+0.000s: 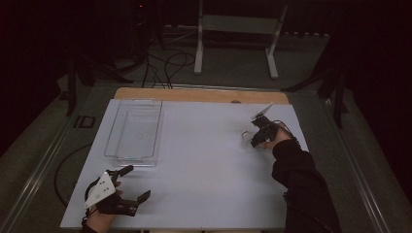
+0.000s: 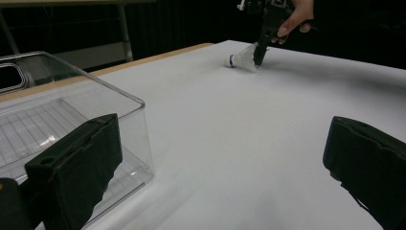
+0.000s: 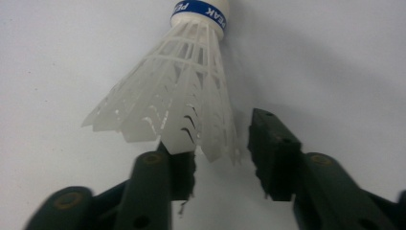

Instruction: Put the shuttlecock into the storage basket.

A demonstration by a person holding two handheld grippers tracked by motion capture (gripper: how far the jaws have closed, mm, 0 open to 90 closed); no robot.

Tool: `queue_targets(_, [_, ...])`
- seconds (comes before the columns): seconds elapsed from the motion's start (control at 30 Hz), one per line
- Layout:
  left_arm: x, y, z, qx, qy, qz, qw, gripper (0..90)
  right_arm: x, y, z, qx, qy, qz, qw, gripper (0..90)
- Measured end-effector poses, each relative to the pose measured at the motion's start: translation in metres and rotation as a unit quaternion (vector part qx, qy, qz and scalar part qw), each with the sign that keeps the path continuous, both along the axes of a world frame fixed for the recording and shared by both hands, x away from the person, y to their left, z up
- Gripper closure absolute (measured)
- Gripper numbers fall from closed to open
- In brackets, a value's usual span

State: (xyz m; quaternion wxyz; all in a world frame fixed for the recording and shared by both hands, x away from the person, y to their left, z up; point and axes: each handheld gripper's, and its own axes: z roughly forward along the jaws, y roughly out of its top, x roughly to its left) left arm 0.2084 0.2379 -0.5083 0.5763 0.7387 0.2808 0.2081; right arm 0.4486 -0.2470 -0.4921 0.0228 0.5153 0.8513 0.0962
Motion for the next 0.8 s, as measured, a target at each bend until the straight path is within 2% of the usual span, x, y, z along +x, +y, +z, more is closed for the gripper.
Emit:
queue_targets(0.2, [0.0, 0.0, 0.0, 0.001, 0.001, -0.002, 1.0, 0.5, 0.003, 0.001, -0.003, -0.008, 0.013, 0.007, 0.9999, 74.6])
queue_targets(0.33, [0.001, 0.0, -0.001, -0.001, 0.002, -0.002, 1.0, 0.5, 0.004, 0.001, -0.003, -0.007, 0.011, 0.018, 0.9997, 80.6])
queue_targets(0.4, [0.001, 0.0, -0.001, 0.001, 0.004, -0.003, 1.0, 0.5, 0.004, 0.002, -0.003, -0.009, 0.014, 0.018, 0.9997, 88.6])
queue_targets(0.47, [0.001, 0.0, -0.001, 0.002, 0.005, -0.005, 1.0, 0.5, 0.004, 0.002, -0.002, -0.012, 0.015, 0.019, 0.9996, 89.3])
queue_targets(0.5, [0.001, -0.001, -0.001, 0.003, 0.002, -0.005, 1.0, 0.5, 0.004, 0.003, -0.001, -0.019, 0.011, 0.03, 0.9993, 90.0])
queue_targets(0.6, [0.001, -0.001, -0.001, 0.003, 0.002, -0.005, 1.0, 0.5, 0.003, 0.004, 0.002, -0.022, 0.005, 0.04, 0.9989, 90.0])
queue_targets(0.67, [0.001, -0.001, -0.001, 0.004, 0.003, -0.004, 1.0, 0.5, 0.002, 0.004, 0.006, -0.023, 0.002, 0.065, 0.9976, 90.0])
queue_targets(0.8, [0.001, -0.001, -0.001, 0.004, 0.003, -0.004, 1.0, 0.5, 0.0, 0.003, 0.009, -0.023, 0.006, 0.081, 0.9964, 90.0])
